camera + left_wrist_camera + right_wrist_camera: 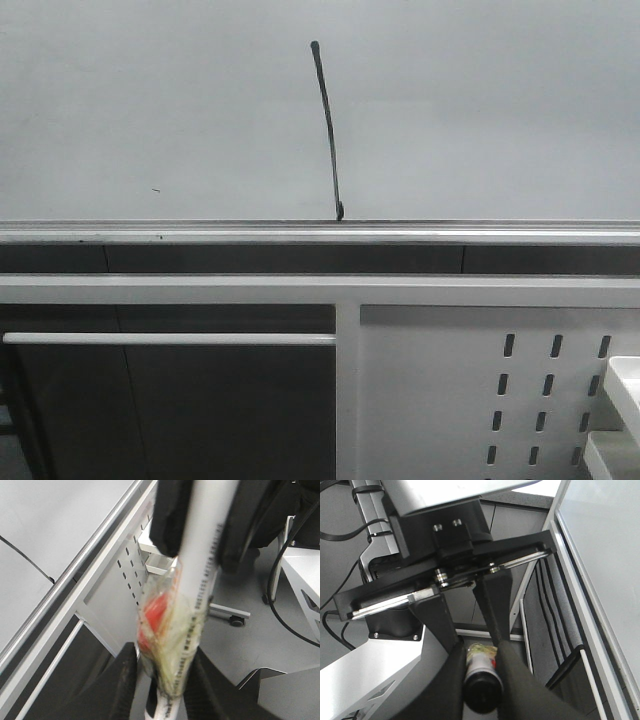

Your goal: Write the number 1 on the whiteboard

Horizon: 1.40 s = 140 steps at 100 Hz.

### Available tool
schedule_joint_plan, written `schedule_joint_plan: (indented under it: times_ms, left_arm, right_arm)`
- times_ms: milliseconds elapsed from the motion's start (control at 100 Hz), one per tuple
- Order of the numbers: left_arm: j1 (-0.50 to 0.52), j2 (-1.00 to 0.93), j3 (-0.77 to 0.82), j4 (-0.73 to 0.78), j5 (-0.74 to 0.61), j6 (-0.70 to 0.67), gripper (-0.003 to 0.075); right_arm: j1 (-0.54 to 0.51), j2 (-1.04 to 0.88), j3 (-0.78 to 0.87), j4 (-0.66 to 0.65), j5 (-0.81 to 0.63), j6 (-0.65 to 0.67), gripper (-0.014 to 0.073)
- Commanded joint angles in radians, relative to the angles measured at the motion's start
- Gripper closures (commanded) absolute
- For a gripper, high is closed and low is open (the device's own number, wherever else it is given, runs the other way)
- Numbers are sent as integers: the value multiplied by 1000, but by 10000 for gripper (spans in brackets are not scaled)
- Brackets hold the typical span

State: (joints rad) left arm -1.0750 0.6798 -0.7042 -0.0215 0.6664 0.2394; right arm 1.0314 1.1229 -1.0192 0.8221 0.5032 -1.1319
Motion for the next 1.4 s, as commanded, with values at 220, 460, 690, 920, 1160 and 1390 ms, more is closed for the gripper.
schedule_joint_plan:
  times_ms: [220,460,690,920,1160,1390]
  left_arm:
    - [-4,4,-36,-4,-94,-12,685]
    - [-4,4,-36,-2,-94,-12,740]
    - [-4,4,-36,4,-117,-12,740]
    - [-4,4,3,-36,-279,-16,740]
    - [-4,43,139,-109,-643,-19,740]
    - [3,198,191,-244,-971,-19,740]
  right_arm:
    - [2,-11,-31,17,-10,-8,671]
    - [2,-11,-31,17,-2,-8,671]
    - [2,-11,-31,17,-4,-8,527]
    - [0,-35,-31,17,-83,-8,38]
    - [-98,-152,-29,17,-77,39,146]
    - [-193,-313,32,-11,1,101,666]
